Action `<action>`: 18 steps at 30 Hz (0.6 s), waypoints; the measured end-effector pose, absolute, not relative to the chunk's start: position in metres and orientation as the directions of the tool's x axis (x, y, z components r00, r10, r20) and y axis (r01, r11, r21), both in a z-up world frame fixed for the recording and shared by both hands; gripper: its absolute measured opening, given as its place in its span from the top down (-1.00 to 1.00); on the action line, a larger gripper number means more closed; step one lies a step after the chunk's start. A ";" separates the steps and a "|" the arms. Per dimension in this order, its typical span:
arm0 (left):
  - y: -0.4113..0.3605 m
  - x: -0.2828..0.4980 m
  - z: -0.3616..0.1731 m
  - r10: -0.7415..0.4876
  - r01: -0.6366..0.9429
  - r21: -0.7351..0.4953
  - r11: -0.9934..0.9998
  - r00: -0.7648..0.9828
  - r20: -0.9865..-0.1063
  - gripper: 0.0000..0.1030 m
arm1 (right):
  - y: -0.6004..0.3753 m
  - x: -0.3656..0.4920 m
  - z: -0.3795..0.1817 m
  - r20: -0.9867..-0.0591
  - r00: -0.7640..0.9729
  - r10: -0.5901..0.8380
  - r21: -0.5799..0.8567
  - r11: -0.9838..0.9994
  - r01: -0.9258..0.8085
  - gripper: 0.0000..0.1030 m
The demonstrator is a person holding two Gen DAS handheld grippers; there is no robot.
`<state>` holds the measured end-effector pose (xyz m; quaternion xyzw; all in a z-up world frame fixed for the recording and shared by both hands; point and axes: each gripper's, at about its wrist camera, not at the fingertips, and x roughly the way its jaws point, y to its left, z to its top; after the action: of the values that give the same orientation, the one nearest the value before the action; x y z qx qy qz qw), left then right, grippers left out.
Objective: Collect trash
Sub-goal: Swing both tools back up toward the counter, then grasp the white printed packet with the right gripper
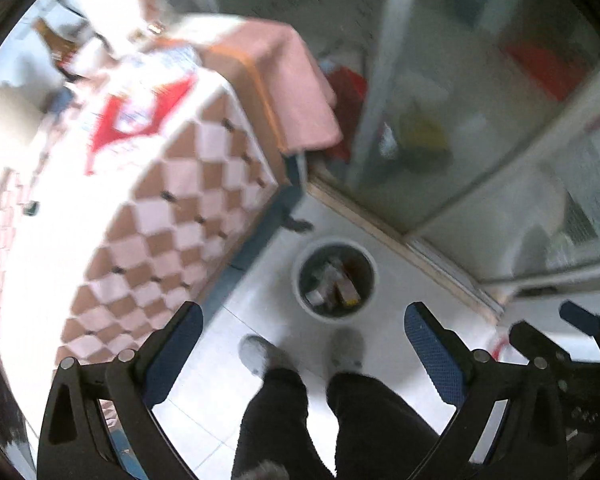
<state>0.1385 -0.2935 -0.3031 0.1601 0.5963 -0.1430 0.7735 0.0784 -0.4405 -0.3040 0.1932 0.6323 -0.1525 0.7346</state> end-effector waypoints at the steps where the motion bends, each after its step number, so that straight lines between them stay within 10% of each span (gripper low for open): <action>1: -0.289 0.146 -0.294 -0.030 0.389 0.083 0.917 0.276 -0.961 -1.00 | -0.439 0.083 -0.298 -0.986 0.167 0.030 0.105 0.882 0.459 -1.00; 18: 0.029 0.337 -0.286 0.196 -0.227 0.129 0.965 0.303 -0.933 -0.99 | -0.232 0.384 -0.260 -0.933 0.253 0.255 0.282 0.957 0.074 -1.00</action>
<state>0.3374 0.0293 -0.2863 -0.0135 0.5755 0.1309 0.8071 0.3844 -0.2315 -0.2605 0.1351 0.6085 0.0583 0.7798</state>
